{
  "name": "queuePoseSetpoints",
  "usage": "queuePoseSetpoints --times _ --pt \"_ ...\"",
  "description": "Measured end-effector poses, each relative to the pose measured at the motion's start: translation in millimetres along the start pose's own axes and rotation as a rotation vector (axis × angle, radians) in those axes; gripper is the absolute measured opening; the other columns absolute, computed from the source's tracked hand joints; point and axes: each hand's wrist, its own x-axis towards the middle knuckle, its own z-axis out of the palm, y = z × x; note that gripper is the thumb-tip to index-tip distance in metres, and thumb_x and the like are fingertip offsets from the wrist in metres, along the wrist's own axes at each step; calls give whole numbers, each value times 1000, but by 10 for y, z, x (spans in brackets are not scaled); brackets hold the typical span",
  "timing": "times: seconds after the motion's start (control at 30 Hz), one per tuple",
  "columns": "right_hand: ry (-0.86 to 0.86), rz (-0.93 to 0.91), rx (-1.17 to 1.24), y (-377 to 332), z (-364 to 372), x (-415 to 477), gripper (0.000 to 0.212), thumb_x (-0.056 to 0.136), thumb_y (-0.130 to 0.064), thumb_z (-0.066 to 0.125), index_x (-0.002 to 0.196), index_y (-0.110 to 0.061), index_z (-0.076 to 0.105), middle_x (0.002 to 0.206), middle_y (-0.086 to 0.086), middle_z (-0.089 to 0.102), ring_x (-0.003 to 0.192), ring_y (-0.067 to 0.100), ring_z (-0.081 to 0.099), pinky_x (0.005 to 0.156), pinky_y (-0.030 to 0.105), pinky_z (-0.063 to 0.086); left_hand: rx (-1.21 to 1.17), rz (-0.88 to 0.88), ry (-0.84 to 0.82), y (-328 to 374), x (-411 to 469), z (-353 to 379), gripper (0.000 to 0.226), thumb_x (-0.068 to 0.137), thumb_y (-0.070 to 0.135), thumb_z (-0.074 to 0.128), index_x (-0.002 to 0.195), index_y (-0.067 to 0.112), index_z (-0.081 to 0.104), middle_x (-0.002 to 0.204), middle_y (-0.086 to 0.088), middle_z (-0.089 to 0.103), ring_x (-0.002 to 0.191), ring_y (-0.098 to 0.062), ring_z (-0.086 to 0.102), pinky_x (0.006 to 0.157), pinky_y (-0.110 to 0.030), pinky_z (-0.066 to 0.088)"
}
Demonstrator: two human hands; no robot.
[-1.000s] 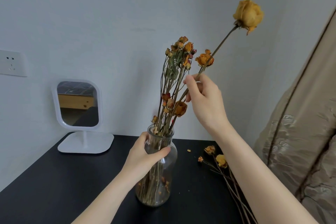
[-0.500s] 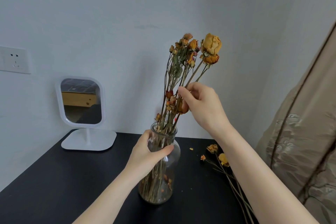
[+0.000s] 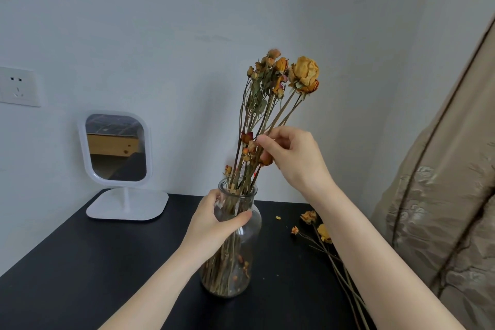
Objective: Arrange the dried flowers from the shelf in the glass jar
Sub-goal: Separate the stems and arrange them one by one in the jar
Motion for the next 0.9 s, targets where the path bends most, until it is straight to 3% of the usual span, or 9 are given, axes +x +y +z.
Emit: queuePoseSetpoints --times 0.1,0.17,0.27,0.43,0.57,0.7,0.8,0.9 --pt "1 56 99 15 -43 -31 11 89 -26 60 93 -17 65 64 -3 64 41 -6 51 40 6 35 35 62 44 -11 -24 21 63 69 50 72 123 37 42 138 12 39 126 -9 39 97 -26 40" --pt "4 75 147 36 -84 -69 11 88 -24 61 97 -17 64 63 -2 63 39 -5 50 40 7 34 26 67 84 -13 -84 40 74 68 51 72 131 34 38 146 10 31 132 -11 33 105 -33 33" --pt "14 83 158 120 -154 -164 13 88 -26 61 97 -18 65 59 -6 63 39 0 45 41 9 34 23 127 215 -28 -204 35 73 67 47 74 129 32 39 136 11 36 122 -6 39 97 -21 34" --pt "12 189 176 463 -287 -405 7 88 -26 61 92 -22 64 56 -7 63 39 2 40 39 11 35 122 332 404 -56 -546 81 36 74 24 74 100 28 49 96 15 43 91 -3 48 73 -6 39" --pt "32 349 226 875 -429 -628 8 89 -22 61 91 -15 65 51 -8 61 37 2 39 37 12 33 95 395 149 -90 -830 369 22 79 14 69 87 28 54 71 8 47 68 -7 49 64 -9 41" --pt "99 460 102 1361 -676 -866 10 90 -21 59 93 -13 65 59 -3 61 41 5 42 37 13 31 182 260 -219 -167 -872 816 14 83 31 64 87 39 54 65 11 46 58 -1 47 68 -21 45" --pt "122 532 -8 1681 -879 -1051 10 90 -22 59 93 -16 66 62 -1 64 43 6 44 41 17 33 283 103 -434 -211 -780 1180 7 84 38 60 90 38 55 65 11 51 58 -2 50 64 -22 47" --pt "79 584 -196 1925 -1048 -1212 10 89 -22 60 92 -15 66 62 -1 64 49 6 50 50 19 34 314 -32 -546 -231 -641 1500 8 86 38 59 90 32 57 74 10 58 71 -7 59 72 -27 51"
